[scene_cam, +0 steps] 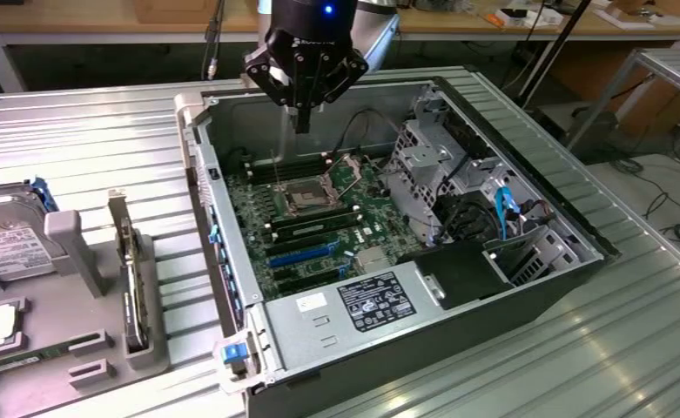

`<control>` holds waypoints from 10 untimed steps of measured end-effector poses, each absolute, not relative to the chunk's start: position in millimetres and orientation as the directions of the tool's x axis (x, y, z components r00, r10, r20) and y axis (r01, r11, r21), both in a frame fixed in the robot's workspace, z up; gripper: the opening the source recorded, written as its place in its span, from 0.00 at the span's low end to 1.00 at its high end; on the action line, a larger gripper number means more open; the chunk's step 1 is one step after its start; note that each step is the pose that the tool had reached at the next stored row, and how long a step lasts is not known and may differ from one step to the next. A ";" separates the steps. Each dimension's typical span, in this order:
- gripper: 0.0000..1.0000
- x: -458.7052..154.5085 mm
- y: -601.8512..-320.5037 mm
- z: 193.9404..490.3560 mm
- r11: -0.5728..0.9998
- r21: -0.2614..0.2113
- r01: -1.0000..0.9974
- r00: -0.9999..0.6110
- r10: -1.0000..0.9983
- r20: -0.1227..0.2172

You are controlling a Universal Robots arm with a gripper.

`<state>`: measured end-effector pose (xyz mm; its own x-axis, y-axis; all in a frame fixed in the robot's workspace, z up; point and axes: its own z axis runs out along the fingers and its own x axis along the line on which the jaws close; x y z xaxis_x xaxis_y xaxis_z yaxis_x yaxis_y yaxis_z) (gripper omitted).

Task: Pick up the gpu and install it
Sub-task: 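Reach for the gpu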

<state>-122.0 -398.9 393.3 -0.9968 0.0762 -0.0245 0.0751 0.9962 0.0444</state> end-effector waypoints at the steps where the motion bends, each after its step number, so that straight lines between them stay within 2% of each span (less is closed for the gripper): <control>1: 0.11 -122.1 -398.9 393.3 0.996 0.044 0.075 -0.997 0.076 -0.024; 10: 0.11 -134.7 -399.1 393.3 0.996 0.044 0.075 -0.997 0.076 -0.025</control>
<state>-134.7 -399.1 393.3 -0.9968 0.0763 -0.0245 0.0751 0.9962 0.0444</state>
